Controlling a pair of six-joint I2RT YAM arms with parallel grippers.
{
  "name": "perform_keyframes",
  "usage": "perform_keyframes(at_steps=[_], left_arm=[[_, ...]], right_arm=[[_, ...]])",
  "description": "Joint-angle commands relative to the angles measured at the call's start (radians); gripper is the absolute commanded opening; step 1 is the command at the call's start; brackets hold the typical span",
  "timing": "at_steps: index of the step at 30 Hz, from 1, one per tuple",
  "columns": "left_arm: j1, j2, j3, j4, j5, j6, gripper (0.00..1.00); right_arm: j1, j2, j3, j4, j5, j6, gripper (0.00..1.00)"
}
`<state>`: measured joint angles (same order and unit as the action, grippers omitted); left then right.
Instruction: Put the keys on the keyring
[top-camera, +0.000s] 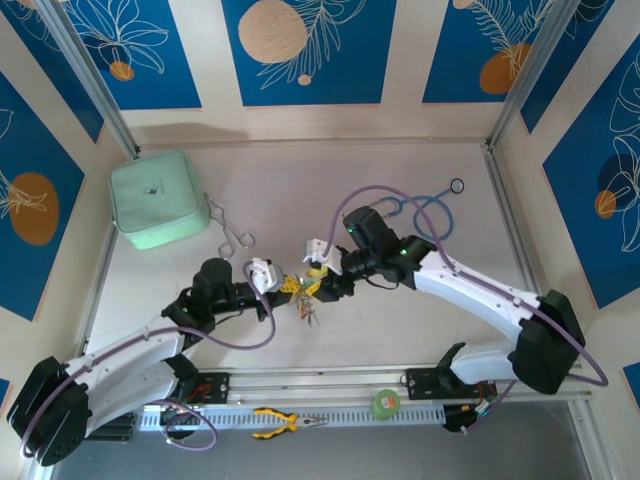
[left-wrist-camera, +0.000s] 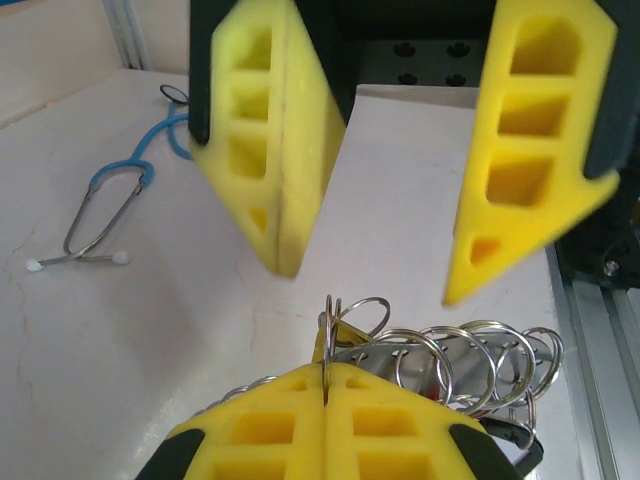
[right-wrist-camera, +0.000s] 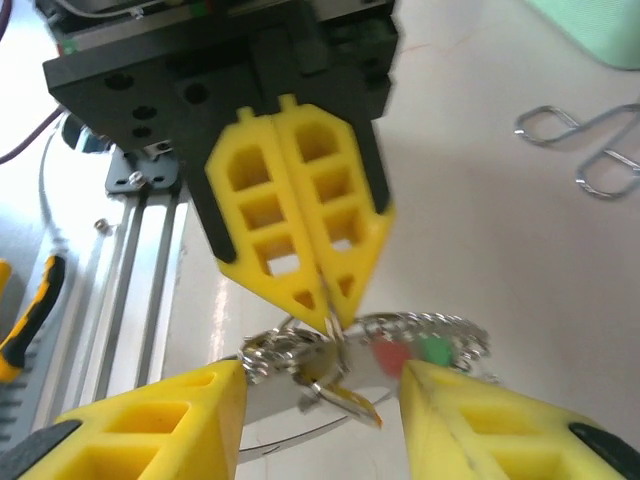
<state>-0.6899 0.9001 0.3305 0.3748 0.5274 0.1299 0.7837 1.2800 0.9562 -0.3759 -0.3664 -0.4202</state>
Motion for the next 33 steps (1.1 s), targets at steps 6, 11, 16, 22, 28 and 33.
perform_keyframes(at_steps=[6, 11, 16, 22, 28, 33], left_arm=[[-0.004, 0.013, -0.024, 0.150, 0.011, -0.078, 0.00], [-0.004, 0.015, -0.024, 0.154, 0.006, -0.084, 0.00], [-0.005, 0.011, -0.025, 0.147, 0.005, -0.084, 0.00], [-0.003, 0.010, -0.025, 0.143, 0.004, -0.084, 0.00], [-0.004, 0.010, -0.027, 0.165, -0.028, -0.111, 0.00], [-0.003, 0.030, -0.027, 0.222, -0.053, -0.167, 0.00]], right_arm=[[0.055, -0.076, -0.164, 0.216, 0.143, 0.130, 0.38], [0.089, -0.065, -0.174, 0.240, 0.188, 0.142, 0.31], [0.092, -0.073, -0.177, 0.252, 0.220, 0.148, 0.29], [0.092, -0.079, -0.177, 0.246, 0.227, 0.150, 0.20], [0.114, -0.073, -0.171, 0.228, 0.230, 0.121, 0.03], [0.156, -0.037, -0.150, 0.212, 0.275, 0.071, 0.00]])
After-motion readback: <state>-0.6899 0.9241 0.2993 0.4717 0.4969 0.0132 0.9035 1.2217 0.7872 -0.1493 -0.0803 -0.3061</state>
